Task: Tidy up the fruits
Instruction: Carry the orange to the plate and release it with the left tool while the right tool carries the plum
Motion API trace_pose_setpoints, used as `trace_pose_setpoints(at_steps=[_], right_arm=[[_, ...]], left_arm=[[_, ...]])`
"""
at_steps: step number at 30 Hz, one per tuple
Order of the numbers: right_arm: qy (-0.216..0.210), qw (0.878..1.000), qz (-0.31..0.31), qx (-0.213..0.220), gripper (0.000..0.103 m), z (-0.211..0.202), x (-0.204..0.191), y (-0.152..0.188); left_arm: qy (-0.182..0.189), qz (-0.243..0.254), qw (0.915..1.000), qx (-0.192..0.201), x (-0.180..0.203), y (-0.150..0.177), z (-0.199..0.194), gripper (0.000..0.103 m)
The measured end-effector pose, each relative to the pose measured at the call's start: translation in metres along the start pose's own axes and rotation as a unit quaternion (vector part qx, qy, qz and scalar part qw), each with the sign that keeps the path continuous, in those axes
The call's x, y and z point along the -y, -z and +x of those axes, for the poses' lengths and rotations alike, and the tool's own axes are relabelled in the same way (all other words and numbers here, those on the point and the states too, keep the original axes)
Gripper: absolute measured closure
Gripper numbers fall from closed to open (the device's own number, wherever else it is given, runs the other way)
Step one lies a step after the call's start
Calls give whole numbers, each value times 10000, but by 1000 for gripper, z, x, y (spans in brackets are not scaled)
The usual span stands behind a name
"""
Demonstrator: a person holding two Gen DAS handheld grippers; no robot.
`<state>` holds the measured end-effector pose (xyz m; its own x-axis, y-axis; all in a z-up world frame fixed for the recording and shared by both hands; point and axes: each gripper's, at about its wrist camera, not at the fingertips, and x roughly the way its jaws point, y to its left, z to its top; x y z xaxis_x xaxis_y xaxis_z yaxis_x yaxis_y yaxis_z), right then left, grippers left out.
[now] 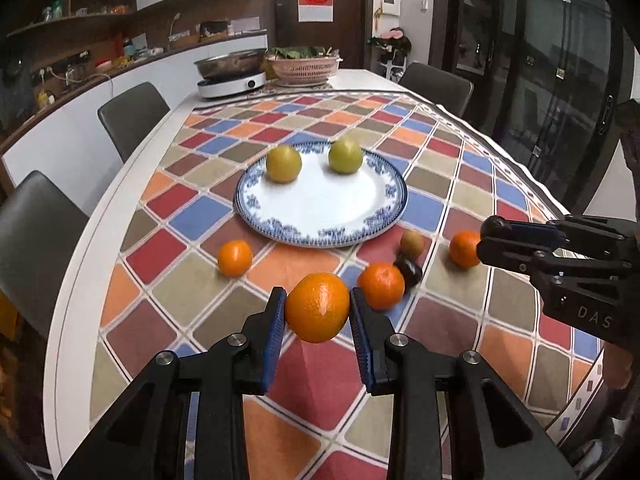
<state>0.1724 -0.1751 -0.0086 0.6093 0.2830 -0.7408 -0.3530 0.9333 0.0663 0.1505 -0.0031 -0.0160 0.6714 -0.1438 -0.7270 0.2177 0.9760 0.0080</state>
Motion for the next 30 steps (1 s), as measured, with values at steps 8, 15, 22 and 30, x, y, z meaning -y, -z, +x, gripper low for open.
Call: trace_pose_setpoints(at_steps=[8, 15, 22, 30], right_arm=[[-136, 9997, -125, 167, 75, 4, -1, -28], [-264, 9992, -217, 214, 75, 14, 1, -54], [-284, 9992, -288, 34, 75, 37, 10, -84], [-402, 9985, -303, -195, 75, 71, 23, -109]], left_arm=[[20, 66, 9997, 224, -5, -25, -1, 71], [126, 198, 9992, 332, -8, -52, 9, 71], [297, 293, 9985, 353, -12, -81, 29, 71], [495, 329, 9981, 145, -15, -107, 72, 71]])
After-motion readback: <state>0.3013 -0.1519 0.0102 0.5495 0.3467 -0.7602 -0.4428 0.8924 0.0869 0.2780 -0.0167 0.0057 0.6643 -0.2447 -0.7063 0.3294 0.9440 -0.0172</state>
